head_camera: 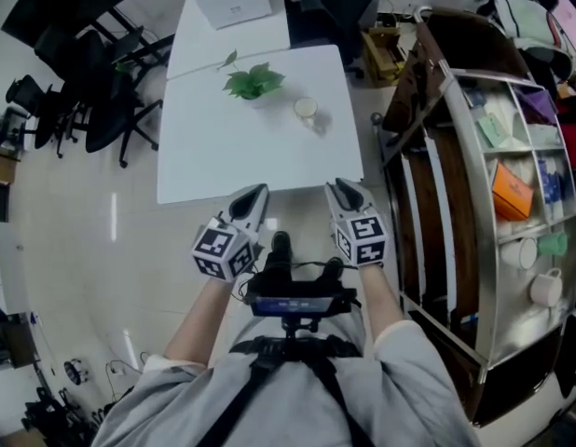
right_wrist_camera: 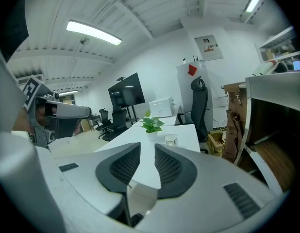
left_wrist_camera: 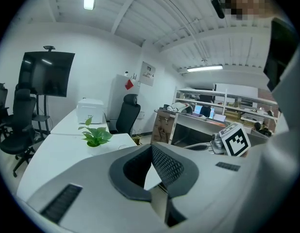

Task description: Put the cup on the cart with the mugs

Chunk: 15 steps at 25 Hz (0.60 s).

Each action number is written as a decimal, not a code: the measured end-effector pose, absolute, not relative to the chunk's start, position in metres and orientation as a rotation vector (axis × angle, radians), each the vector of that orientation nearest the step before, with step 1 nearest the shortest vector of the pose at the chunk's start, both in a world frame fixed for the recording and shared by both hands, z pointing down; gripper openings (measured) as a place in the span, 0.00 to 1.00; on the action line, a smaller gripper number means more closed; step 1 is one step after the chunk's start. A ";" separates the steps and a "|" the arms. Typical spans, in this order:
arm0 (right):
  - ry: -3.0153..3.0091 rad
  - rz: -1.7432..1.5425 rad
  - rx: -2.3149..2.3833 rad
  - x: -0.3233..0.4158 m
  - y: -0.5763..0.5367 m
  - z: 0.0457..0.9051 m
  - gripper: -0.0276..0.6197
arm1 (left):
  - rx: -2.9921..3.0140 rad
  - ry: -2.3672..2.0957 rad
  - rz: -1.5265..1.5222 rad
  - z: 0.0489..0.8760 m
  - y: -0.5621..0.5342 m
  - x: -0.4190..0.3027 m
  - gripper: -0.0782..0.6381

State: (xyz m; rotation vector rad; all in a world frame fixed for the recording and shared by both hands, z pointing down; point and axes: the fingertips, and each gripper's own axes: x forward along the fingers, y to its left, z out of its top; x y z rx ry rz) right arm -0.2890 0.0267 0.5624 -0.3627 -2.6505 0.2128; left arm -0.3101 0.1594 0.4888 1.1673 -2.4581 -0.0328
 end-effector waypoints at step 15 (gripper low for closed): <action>-2.696 0.008 -0.220 -0.449 0.042 0.674 0.74 | 1.345 -2.365 0.018 0.533 0.144 -0.418 0.10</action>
